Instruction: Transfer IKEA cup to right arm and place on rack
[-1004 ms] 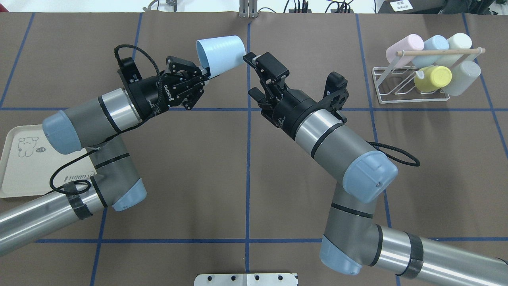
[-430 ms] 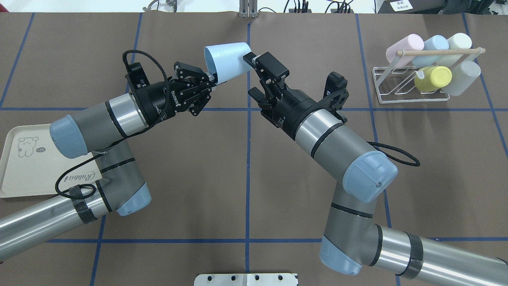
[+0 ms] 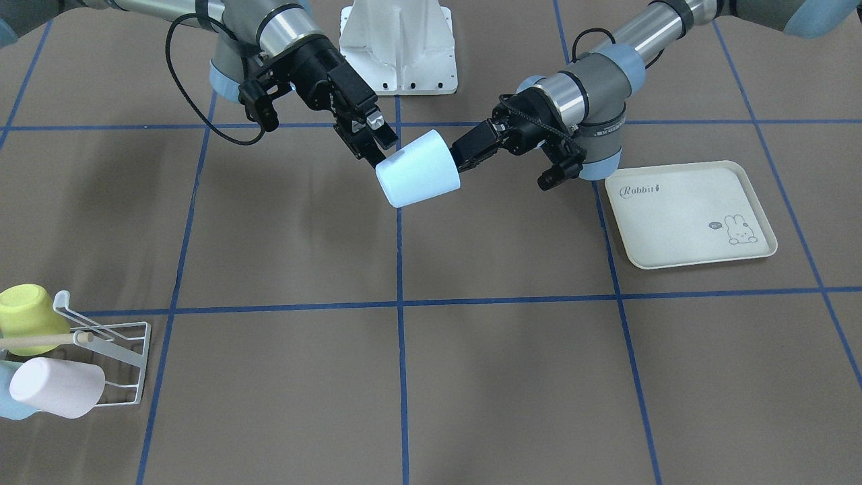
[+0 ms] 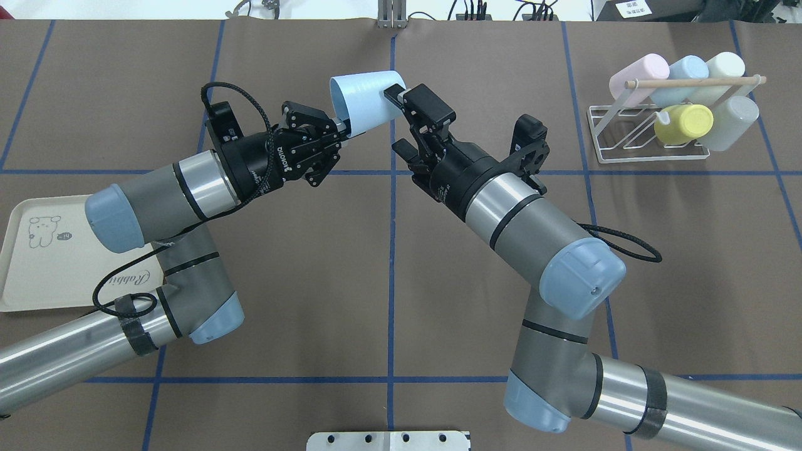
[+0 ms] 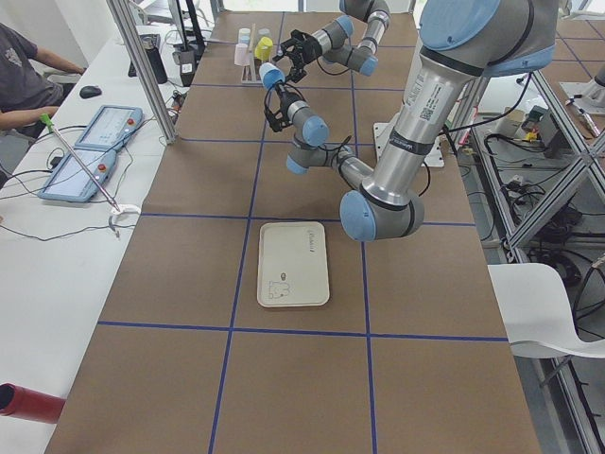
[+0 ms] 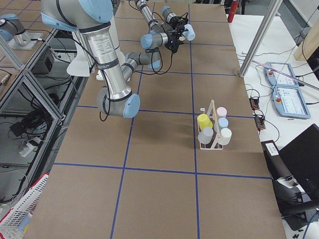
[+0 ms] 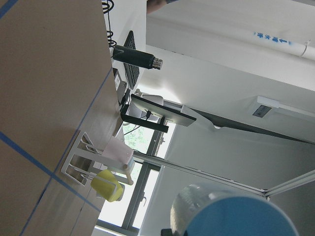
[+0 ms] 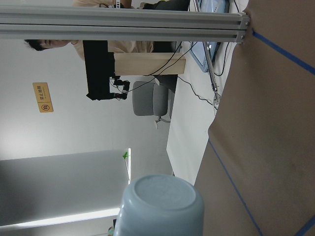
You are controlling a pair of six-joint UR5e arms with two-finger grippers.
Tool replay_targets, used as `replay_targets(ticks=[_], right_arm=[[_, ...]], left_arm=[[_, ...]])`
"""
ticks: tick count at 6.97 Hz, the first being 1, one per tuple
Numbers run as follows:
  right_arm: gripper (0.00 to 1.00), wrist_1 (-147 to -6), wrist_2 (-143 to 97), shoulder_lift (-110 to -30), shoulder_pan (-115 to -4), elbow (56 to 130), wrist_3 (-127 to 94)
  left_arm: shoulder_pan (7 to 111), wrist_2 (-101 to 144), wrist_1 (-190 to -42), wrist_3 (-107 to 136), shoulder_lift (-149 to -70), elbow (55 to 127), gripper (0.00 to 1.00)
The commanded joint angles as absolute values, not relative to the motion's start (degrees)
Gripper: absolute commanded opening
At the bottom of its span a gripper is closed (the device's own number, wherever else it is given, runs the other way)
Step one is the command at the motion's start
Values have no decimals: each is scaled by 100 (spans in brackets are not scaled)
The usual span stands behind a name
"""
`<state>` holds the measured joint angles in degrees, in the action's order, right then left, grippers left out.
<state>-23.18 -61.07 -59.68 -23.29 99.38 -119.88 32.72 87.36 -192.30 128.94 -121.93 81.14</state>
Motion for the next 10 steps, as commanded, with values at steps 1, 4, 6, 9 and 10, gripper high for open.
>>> replay_targets(ticks=[1, 4, 6, 9, 10], right_arm=[[100, -2312, -6108, -5968, -2329, 9932, -11988], [100, -2312, -6108, -5968, -2329, 9923, -11997], [100, -2312, -6108, -5968, -2329, 9914, -11997], [100, -2312, -6108, -5968, -2329, 9914, -11997], [100, -2312, -6108, -5968, -2329, 9914, -12006]], left_arm=[[3191, 8728, -19230, 12894, -12208, 8112, 0], [3129, 8728, -19230, 12876, -12208, 8130, 0], [2875, 8693, -19230, 12218, -12217, 8191, 0], [2857, 8701, -19230, 12199, -12217, 8244, 0], [2856, 8701, -19230, 12199, -12208, 8244, 0]])
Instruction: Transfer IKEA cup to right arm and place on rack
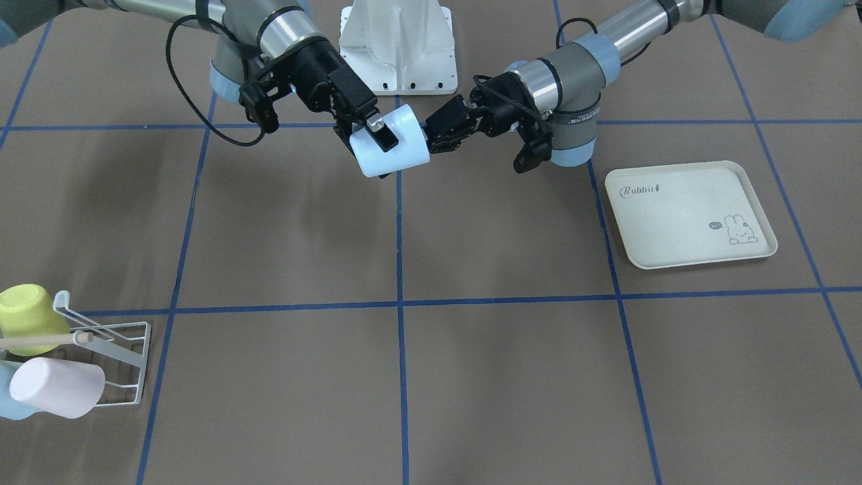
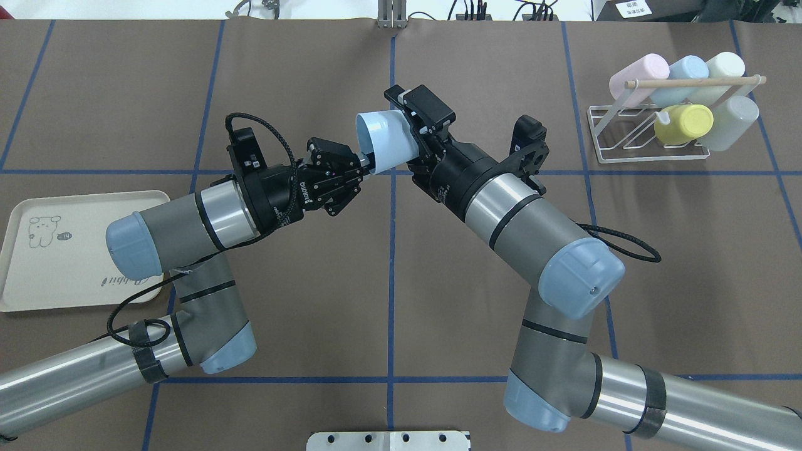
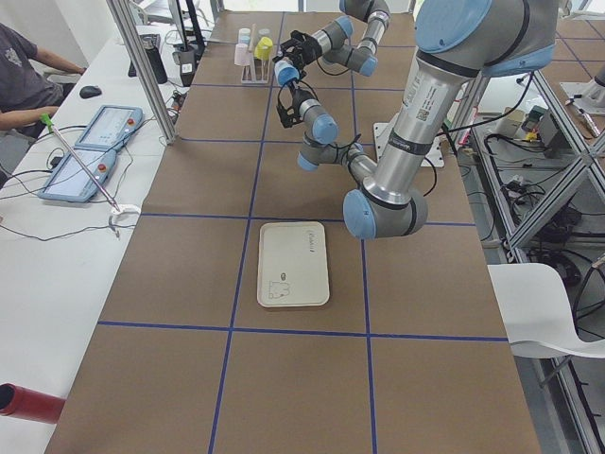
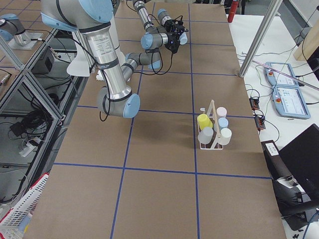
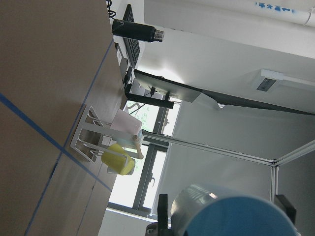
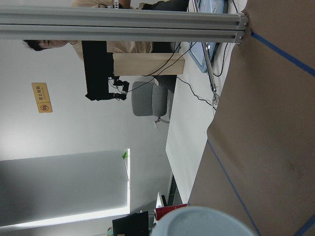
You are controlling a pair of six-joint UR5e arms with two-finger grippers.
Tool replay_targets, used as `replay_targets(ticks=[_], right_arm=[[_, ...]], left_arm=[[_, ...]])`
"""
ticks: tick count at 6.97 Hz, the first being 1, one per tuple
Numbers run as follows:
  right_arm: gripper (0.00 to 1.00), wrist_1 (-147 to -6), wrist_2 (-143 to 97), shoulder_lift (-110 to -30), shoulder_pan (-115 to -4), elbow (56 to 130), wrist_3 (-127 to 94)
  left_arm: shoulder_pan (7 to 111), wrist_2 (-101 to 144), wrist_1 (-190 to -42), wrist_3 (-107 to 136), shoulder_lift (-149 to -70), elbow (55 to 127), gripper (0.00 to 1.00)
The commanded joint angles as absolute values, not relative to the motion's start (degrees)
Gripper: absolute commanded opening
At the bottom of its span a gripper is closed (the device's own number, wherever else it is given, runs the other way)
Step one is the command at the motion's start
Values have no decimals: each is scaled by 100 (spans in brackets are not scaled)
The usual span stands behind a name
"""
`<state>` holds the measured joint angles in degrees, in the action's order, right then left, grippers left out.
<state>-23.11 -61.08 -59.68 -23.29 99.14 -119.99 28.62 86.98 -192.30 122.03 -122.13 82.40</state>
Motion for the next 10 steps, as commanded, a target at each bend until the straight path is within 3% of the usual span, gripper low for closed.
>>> replay_targets(ticks=[1, 2, 3, 4, 5, 10], right_arm=[[100, -2312, -6108, -5968, -2329, 9914, -12006], [89, -2312, -6108, -5968, -2329, 9914, -12006], [33, -2303, -6108, -5968, -2329, 9905, -12023], [0, -2303, -6117, -5968, -2329, 9888, -12023], [0, -2268, -6126, -5968, -2329, 9888, -12023], [0, -1767, -6117, -5985, -2381, 9703, -11980]], left_arm=[[2856, 8701, -19230, 12199, -12208, 8253, 0], [2856, 8710, -19230, 12199, -12208, 8270, 0], [2856, 8710, -19230, 12234, -12208, 8323, 0], [2856, 8719, -19230, 12260, -12191, 8384, 7], [2856, 8701, -19222, 12209, -12190, 8428, 99], [2909, 8719, -19230, 12173, -12120, 8464, 100]])
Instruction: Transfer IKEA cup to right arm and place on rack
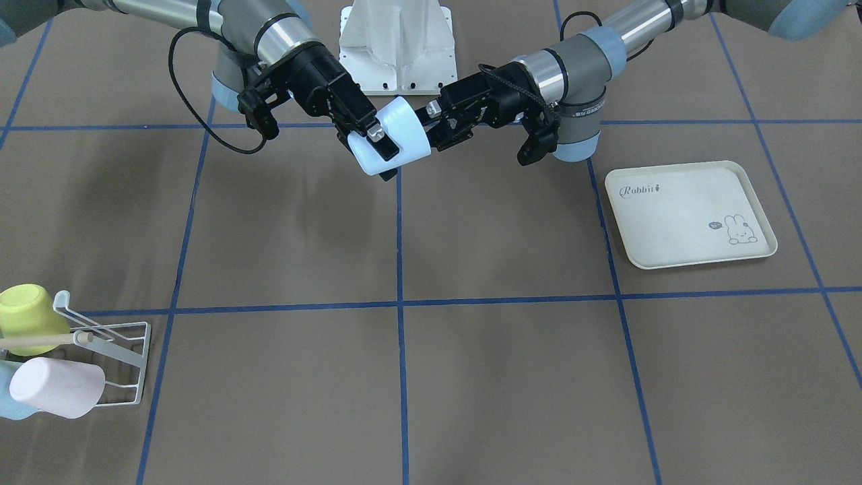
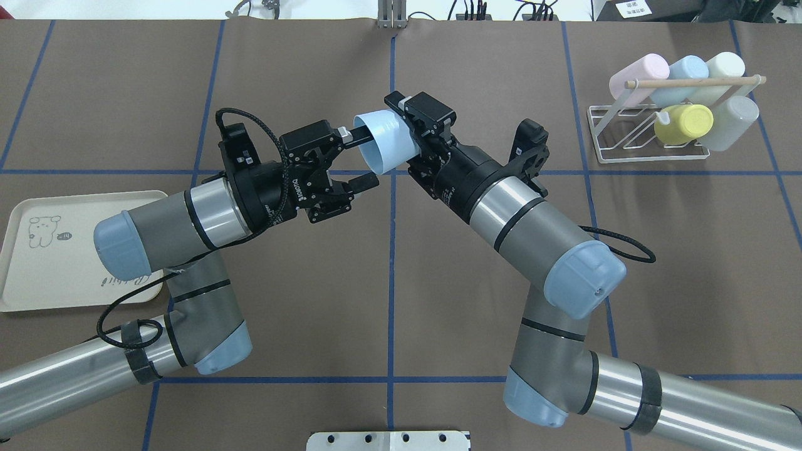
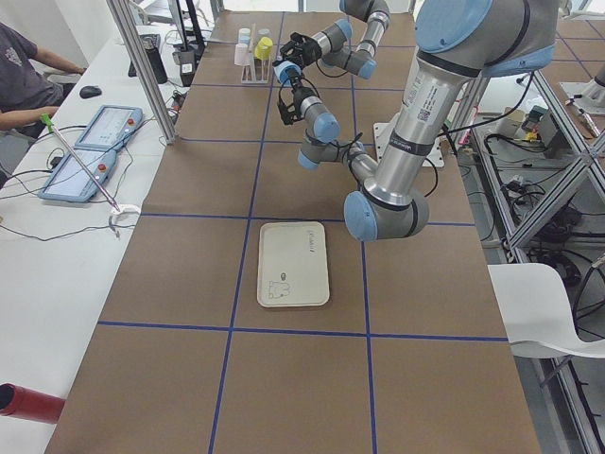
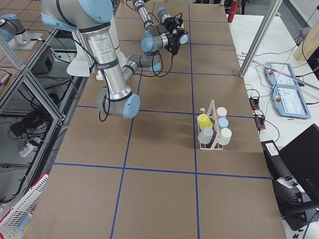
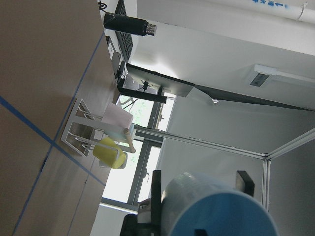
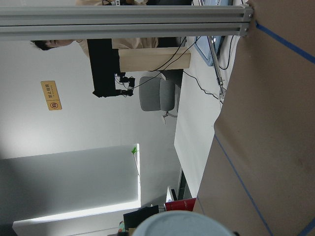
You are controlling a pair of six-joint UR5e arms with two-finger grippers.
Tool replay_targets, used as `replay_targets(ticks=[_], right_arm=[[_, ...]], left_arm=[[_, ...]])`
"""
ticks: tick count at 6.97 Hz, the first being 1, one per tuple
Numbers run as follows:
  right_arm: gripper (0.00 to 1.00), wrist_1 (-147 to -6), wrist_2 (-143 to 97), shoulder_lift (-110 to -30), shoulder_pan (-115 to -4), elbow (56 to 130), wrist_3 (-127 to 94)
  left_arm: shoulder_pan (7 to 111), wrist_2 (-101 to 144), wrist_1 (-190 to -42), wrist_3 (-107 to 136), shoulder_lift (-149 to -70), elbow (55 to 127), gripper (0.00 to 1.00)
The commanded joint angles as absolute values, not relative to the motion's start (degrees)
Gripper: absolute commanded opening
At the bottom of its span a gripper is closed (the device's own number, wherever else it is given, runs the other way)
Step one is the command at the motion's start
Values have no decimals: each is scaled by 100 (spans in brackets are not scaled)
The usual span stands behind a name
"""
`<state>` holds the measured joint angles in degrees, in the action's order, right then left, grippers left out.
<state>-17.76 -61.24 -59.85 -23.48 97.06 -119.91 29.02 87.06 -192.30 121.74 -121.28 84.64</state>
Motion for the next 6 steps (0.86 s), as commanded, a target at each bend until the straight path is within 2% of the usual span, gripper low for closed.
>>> replay_targets(ticks=[1, 4, 6], right_arm=[[0, -1784, -6117, -5994, -2425, 9694, -11979], [0, -1837, -6108, -5994, -2697, 9659, -11392], [0, -2789, -6108, -5994, -3022, 9659, -10990]], left_arm=[[2970, 8727, -19239, 12164, -12120, 8473, 100], [3479, 8763, -19082, 12155, -11971, 8464, 100], [3883, 9217, -18217, 11274, -11910, 8525, 100]])
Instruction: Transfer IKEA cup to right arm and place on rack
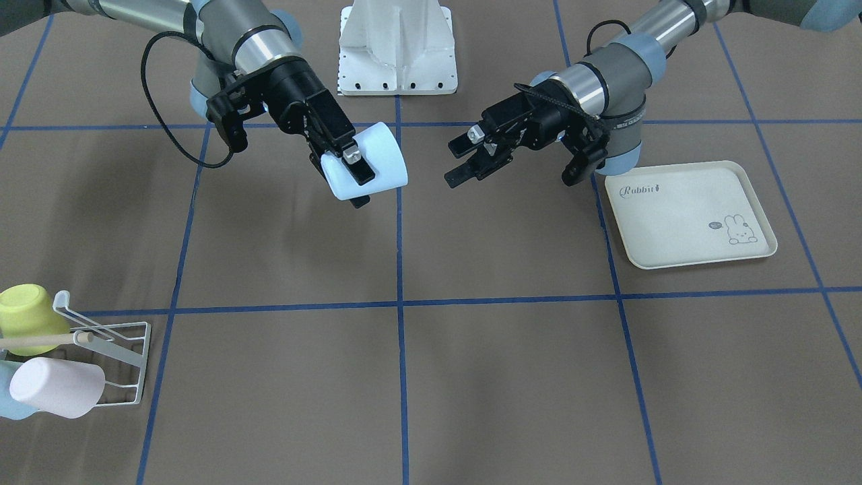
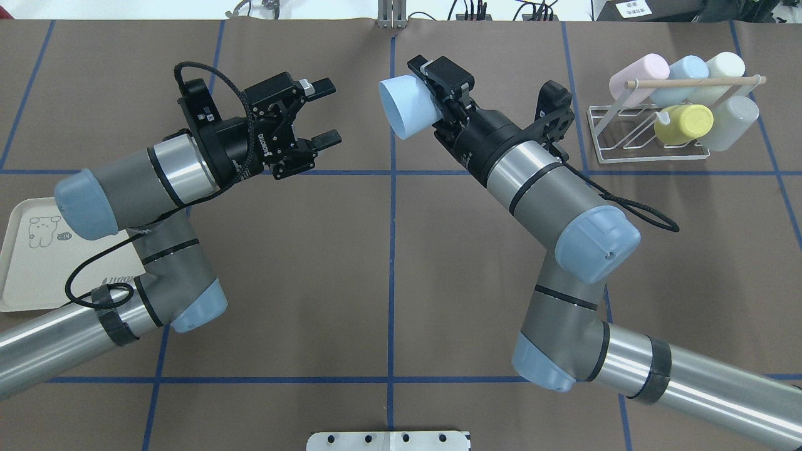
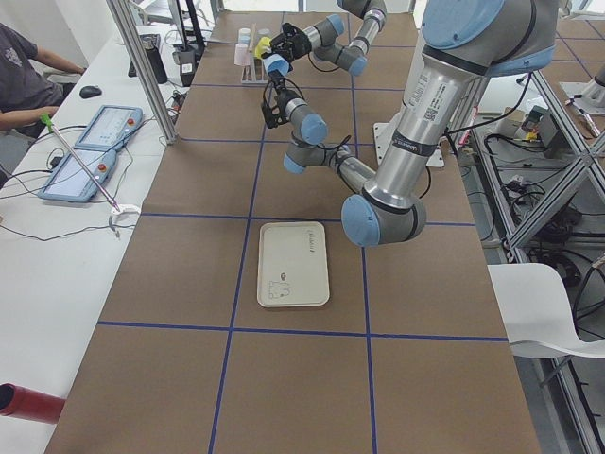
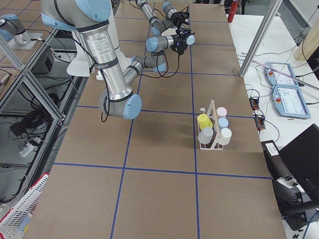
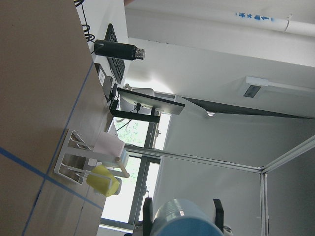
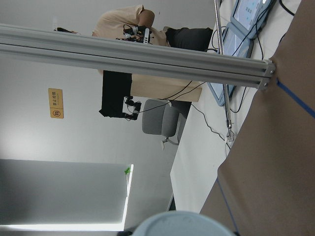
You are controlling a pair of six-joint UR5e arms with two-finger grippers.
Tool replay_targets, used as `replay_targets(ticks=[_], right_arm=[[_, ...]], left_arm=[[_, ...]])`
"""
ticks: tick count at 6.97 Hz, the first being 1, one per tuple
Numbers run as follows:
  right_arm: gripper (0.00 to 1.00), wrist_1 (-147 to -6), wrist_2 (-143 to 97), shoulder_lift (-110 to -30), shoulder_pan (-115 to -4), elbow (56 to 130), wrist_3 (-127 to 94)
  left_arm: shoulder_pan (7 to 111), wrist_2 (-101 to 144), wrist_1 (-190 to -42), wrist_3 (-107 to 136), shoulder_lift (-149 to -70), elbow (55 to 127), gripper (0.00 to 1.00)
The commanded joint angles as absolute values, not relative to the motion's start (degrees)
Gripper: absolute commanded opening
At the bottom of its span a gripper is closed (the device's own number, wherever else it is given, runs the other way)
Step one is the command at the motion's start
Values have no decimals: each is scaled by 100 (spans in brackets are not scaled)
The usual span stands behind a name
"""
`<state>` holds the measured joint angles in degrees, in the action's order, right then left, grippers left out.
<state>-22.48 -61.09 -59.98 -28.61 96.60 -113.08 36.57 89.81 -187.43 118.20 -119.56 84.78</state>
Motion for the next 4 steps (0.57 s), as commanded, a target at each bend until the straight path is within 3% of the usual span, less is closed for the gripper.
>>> replay_targets(ticks=[1, 4], right_arm=[[0, -3134, -6074, -5977, -3050, 9668, -10325], [0, -4261, -5635, -6011, -3286, 9721, -9540]], left_arm=[[3937, 9220, -17750, 10598, -11744, 8743, 100], [4332, 9255, -15180, 9041, -11453, 9979, 100]])
